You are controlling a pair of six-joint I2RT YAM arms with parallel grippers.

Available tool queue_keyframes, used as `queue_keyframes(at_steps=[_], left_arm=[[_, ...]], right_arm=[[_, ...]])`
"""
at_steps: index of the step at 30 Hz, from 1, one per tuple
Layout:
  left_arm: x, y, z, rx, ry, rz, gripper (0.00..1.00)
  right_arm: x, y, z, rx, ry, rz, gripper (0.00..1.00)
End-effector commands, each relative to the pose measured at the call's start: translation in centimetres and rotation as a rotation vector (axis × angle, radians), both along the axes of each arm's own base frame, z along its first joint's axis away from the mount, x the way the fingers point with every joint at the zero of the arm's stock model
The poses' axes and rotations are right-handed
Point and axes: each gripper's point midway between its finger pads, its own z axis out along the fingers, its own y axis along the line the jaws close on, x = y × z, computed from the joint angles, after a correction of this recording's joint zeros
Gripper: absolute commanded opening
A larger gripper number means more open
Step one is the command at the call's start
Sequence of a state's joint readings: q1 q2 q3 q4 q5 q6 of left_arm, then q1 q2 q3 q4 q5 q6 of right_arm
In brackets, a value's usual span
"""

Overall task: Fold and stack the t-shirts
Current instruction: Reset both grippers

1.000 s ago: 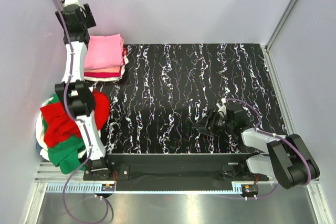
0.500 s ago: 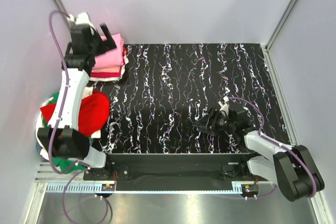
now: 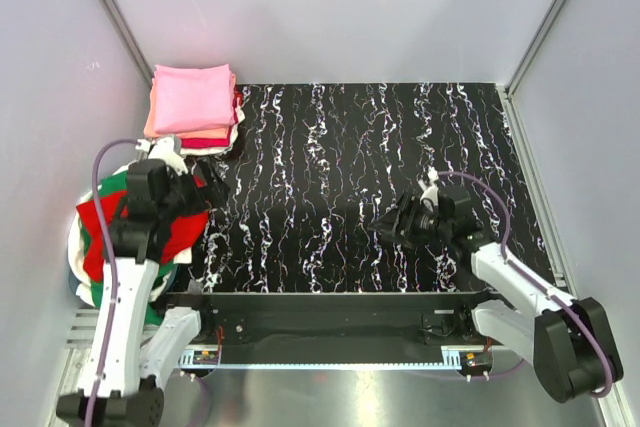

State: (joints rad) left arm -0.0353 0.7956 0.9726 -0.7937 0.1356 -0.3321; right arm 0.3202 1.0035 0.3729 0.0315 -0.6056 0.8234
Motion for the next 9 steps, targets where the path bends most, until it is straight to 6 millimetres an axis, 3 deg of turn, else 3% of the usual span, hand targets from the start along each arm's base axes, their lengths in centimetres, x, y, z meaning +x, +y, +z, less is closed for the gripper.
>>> queue_keyframes(at_steps=[1, 3, 9], left_arm=[[-1.5, 0.6, -0.5, 0.020, -0.027, 0.020, 0.99], [-1.9, -0.1, 0.4, 0.004, -0.077, -0.018, 0.99], [-1.8, 0.4, 1.1, 0.014, -0.132, 0.011, 0.99]], right_arm=[[1.4, 0.4, 3.3, -0.026, -0.085, 0.011, 0.74], [1.9, 0.7, 4.8, -0.033, -0.108, 0.010, 0.74], [2.8, 2.0, 7.4, -0.084, -0.165, 0.011, 0.76]])
